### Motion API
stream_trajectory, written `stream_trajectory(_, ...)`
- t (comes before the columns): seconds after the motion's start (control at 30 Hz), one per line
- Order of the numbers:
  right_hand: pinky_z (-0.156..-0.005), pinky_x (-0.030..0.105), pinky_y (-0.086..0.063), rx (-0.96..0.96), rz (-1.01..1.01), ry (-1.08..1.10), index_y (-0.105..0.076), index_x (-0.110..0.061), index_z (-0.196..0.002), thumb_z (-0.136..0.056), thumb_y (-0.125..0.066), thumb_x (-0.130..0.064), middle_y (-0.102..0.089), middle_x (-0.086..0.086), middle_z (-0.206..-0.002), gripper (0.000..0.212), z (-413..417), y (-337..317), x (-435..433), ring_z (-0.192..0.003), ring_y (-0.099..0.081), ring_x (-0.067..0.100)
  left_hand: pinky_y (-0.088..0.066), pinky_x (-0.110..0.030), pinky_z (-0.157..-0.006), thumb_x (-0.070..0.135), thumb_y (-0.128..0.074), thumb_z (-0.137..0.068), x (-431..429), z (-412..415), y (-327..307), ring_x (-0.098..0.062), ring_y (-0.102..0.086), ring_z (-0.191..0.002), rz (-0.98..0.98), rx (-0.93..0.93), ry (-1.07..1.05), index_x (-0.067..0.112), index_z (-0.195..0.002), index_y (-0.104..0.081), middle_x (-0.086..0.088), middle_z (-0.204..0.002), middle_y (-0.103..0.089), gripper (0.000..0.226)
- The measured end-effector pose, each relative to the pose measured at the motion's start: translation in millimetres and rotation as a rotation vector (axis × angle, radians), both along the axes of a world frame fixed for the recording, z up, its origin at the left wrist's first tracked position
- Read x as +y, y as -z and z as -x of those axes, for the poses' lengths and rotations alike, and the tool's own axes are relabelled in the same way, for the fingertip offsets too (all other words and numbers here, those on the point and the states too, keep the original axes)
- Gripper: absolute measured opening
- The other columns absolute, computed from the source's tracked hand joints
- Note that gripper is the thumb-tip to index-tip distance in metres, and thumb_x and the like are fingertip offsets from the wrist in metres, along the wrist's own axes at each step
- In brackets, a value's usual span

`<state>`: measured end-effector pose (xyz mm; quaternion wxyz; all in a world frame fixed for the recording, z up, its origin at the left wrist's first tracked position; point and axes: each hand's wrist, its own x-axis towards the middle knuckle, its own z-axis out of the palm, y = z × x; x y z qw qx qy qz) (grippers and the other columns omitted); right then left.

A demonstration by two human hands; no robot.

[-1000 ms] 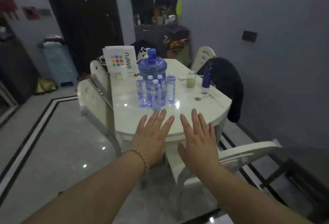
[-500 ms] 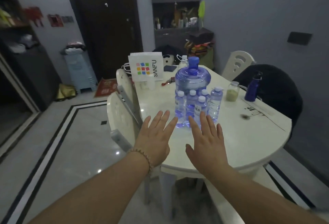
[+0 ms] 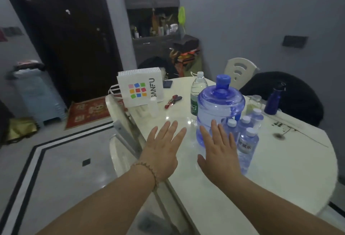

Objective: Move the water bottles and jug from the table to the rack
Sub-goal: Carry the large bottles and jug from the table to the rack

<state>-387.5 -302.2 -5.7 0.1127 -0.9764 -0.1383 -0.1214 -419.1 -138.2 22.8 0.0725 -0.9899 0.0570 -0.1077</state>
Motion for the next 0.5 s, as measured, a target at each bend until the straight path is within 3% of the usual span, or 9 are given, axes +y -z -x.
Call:
stream_trajectory(0.17, -0.115, 0.048, 0.006, 0.018, -0.006, 0.178, 0.008, -0.030, -0.148, -0.093, -0.048, -0.041, 0.023, 0.005, -0.155, 0.080, -12, 12, 76, -0.141, 0.022, 0.025, 0.020, -0.042, -0.104, 0.029, -0.045, -0.097, 85, -46, 0, -0.023, 0.015, -0.144, -0.046, 0.051, 0.212, 0.033, -0.148, 0.010, 0.000, -0.158, 0.017, 0.075)
stream_trajectory(0.27, -0.114, 0.048, 0.006, 0.001, -0.001, 0.243, 0.001, -0.028, -0.150, -0.090, -0.053, -0.040, 0.016, 0.007, -0.156, 0.081, -19, 10, 108, -0.141, 0.018, 0.024, 0.014, -0.044, -0.110, 0.030, -0.045, -0.097, 120, -81, -4, -0.024, 0.012, -0.144, -0.087, 0.037, 0.301, 0.031, -0.148, 0.009, -0.001, -0.158, 0.014, 0.074)
stream_trajectory(0.37, -0.112, 0.045, 0.011, -0.004, 0.031, 0.288, 0.004, -0.031, -0.149, -0.091, -0.052, -0.041, 0.019, 0.004, -0.156, 0.082, -32, 5, 124, -0.136, 0.026, 0.020, 0.015, -0.044, -0.108, 0.031, -0.046, -0.095, 133, -114, 0, -0.025, 0.011, -0.144, -0.055, 0.012, 0.369, 0.031, -0.148, 0.008, -0.002, -0.158, 0.012, 0.075)
stream_trajectory(0.5, -0.114, 0.046, 0.010, -0.023, 0.077, 0.358, 0.003, -0.030, -0.150, -0.091, -0.051, -0.041, 0.017, 0.005, -0.156, 0.080, -67, -5, 129, -0.140, 0.021, 0.023, 0.015, -0.044, -0.110, 0.028, -0.045, -0.095, 131, -149, 11, -0.023, 0.010, -0.144, 0.004, 0.027, 0.481, 0.030, -0.149, 0.006, -0.002, -0.159, 0.010, 0.074)
